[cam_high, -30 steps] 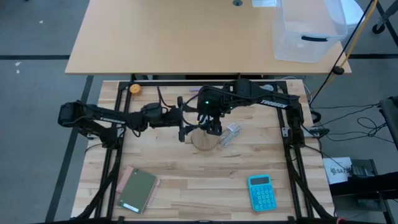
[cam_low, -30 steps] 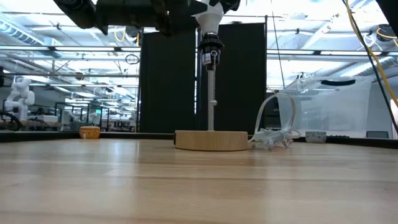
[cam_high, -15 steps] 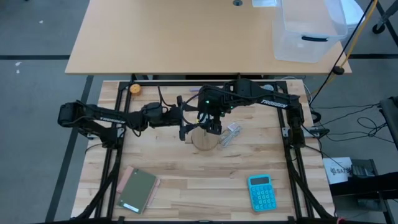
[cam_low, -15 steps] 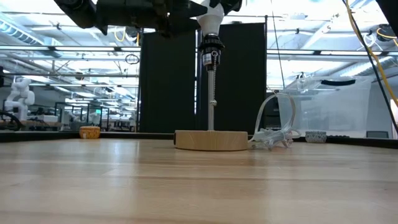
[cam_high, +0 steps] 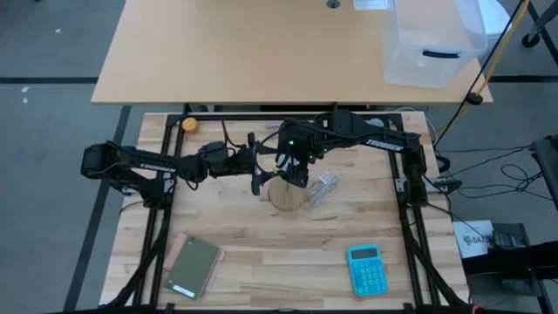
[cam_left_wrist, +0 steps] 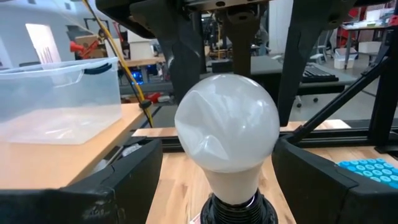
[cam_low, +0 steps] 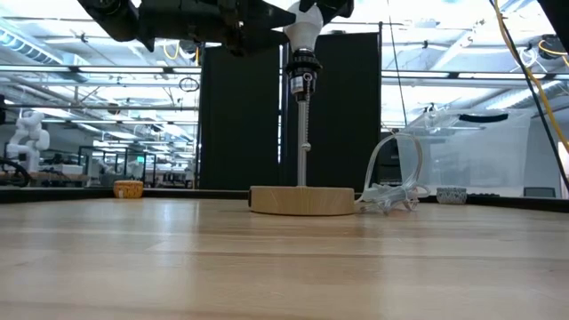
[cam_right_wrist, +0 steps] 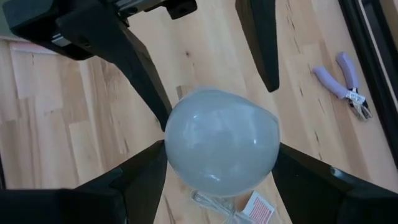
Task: Screw lightbulb
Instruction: Insert the light bulb on the brown lamp
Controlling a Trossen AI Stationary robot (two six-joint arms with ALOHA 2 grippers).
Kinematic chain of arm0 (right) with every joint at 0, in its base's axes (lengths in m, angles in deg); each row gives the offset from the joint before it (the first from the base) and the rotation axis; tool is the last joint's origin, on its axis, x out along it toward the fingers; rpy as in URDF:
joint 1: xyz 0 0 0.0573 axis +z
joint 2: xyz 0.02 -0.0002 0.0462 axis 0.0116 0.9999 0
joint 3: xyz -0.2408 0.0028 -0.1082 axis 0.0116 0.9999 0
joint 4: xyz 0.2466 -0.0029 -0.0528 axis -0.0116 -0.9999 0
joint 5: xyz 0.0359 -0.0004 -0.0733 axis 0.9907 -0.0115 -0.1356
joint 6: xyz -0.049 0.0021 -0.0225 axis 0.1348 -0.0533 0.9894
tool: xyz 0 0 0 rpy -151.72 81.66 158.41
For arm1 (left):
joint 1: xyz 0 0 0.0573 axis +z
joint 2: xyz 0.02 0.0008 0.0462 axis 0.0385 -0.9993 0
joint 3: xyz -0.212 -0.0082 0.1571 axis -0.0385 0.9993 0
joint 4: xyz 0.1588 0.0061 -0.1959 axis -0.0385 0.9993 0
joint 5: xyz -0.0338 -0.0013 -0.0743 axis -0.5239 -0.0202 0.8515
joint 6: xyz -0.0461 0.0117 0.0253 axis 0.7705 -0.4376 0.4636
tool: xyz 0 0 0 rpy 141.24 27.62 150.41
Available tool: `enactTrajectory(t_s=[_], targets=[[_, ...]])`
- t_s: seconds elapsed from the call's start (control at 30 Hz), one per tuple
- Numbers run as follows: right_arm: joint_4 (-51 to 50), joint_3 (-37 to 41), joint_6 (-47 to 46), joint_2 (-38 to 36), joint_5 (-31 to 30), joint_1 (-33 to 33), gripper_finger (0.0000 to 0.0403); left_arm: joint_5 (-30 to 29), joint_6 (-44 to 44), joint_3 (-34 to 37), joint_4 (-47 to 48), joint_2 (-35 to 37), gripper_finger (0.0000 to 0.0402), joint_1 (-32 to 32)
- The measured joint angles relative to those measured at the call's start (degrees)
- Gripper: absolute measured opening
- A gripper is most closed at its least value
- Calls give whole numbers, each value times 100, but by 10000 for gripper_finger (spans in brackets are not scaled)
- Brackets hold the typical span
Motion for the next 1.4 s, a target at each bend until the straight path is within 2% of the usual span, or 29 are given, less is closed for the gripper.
enactTrajectory(t_s=[0.33, 0.6, 1.03, 1.4], targets=[[4, 0, -464, -2, 0, 2, 267, -38, 129, 2, 9, -2, 300, 94], [129, 7, 29, 2, -156, 62, 269, 43, 129, 7, 29, -4, 300, 98], [308, 13, 364, 17, -347, 68, 328, 82, 153, 7, 7, -8, 300, 116], [408, 13, 468, 12, -466, 70, 334, 120, 170, 7, 31, -8, 300, 116]])
